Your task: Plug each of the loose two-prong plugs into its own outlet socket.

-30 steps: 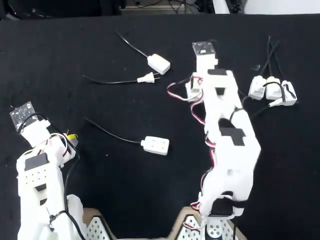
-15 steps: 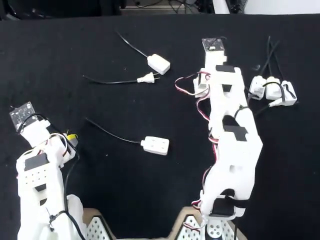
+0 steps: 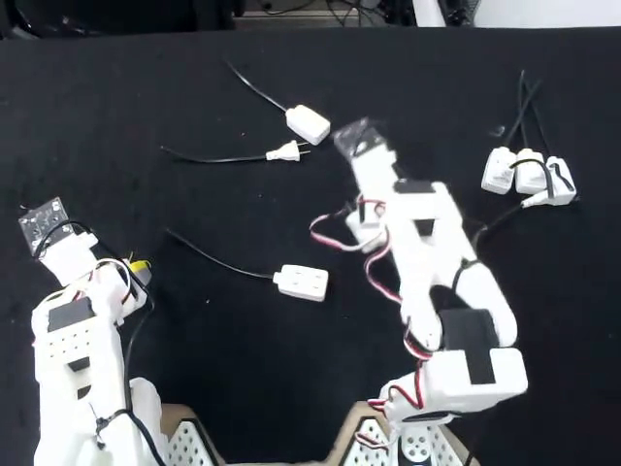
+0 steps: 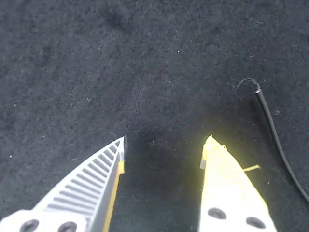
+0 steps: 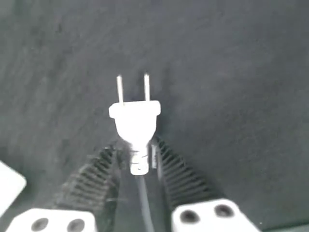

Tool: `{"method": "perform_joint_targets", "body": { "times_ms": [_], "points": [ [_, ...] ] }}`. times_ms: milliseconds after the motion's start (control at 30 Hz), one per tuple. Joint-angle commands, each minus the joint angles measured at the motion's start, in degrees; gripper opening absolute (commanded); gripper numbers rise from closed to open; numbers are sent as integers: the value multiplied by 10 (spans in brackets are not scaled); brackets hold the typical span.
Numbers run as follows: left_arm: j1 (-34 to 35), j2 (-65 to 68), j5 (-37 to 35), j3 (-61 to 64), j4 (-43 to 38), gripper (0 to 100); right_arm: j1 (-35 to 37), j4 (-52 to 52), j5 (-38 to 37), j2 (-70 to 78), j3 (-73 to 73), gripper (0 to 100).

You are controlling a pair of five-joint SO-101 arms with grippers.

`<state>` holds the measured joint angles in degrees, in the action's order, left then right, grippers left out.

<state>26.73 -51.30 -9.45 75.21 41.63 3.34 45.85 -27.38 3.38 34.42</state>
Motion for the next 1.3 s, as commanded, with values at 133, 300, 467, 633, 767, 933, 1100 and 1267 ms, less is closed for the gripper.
{"method": "perform_joint_targets", "body": {
  "times_ms": [133,300,467,633,767,933,1100,1267],
  "points": [
    [-4,-5,6,-21,-4,257,4,31,-99,22,-20,127],
    [-4,-5,6,-21,-4,257,5,62,-115,44,-45,124],
    [-4,-5,6,-21,-4,257,4,62,-117,40,-55,4],
    [-4,-5,6,-21,-4,257,4,76,-117,7,-57,10],
    [-4,-4,6,-20,-4,257,10,131,-117,-119,-29,10],
    [-7,-5,6,-21,-2,257,25,137,-117,-346,70,10],
    [-7,-6,45,-44,2,257,180,135,-111,-540,202,10],
    [-7,-6,85,-72,47,257,293,67,-24,-648,248,10]
  ]
}}
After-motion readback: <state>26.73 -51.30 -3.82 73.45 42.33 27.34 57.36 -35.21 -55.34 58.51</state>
